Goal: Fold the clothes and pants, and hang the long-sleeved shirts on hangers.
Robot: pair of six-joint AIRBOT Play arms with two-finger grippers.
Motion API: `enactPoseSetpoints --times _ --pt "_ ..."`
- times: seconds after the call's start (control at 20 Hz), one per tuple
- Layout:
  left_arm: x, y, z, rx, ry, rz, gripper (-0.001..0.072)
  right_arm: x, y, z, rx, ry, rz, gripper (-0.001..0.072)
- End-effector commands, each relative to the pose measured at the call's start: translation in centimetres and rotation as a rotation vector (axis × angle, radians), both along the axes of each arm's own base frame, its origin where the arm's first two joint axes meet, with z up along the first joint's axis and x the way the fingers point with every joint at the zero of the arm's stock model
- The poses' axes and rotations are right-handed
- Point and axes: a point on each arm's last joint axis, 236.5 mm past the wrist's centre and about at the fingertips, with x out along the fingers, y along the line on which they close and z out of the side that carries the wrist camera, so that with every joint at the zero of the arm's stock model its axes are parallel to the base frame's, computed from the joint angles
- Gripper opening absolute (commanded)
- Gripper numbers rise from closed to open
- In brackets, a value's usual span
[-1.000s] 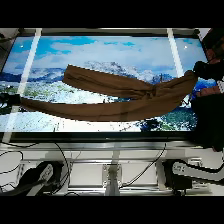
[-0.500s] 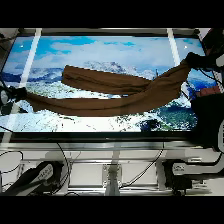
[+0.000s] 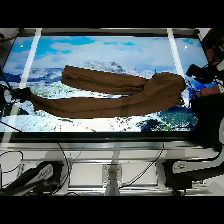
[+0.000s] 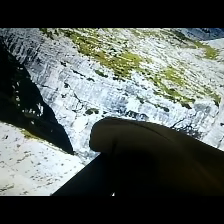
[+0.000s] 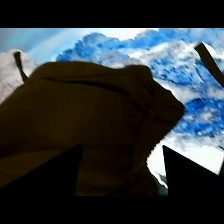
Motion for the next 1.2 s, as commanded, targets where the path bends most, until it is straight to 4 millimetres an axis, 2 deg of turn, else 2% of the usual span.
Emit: enactPoseSetpoints --times 0.0,0.1,0.2,0.35,0.45,0.6,0.85,1.1,1.15 --pt "0.0 0.0 -0.1 0.008 0.007 -0.013 0.002 -7.9 -2.5 -2.6 0.121 0.259 -0.049 0.0485" --pt "0.0 0.0 -0.1 0.008 0.007 -0.013 0.002 -11.7 -2.0 -4.0 0.235 0.364 -0.062 0.0475" --pt "0.0 0.0 -0.1 0.008 0.008 -0.013 0.002 -14.2 -0.9 -5.8 0.344 0.427 -0.091 0.0476" --pt "0.0 0.0 -0.1 0.007 0.008 -0.013 0.002 -14.7 2.0 -8.6 0.475 0.413 -0.113 0.0475" --pt "0.0 0.0 -0.1 0.006 0.007 -0.013 0.002 -13.5 4.5 -9.9 0.567 0.348 -0.123 0.0476" --pt "0.0 -0.1 -0.1 0.004 0.006 -0.012 0.002 -11.6 5.6 -11.6 0.606 0.259 -0.193 0.0476" --pt "0.0 -0.1 -0.1 0.004 0.006 -0.012 0.002 -7.3 5.5 -12.2 0.512 0.113 -0.228 0.0455" --pt "0.0 -0.1 -0.1 0.004 0.006 -0.012 0.002 -3.1 5.6 -11.3 0.434 -0.031 -0.251 0.0454" --pt "0.0 -0.1 -0.1 0.004 0.006 -0.013 0.002 -2.5 5.3 -11.1 0.411 -0.059 -0.252 0.0426"
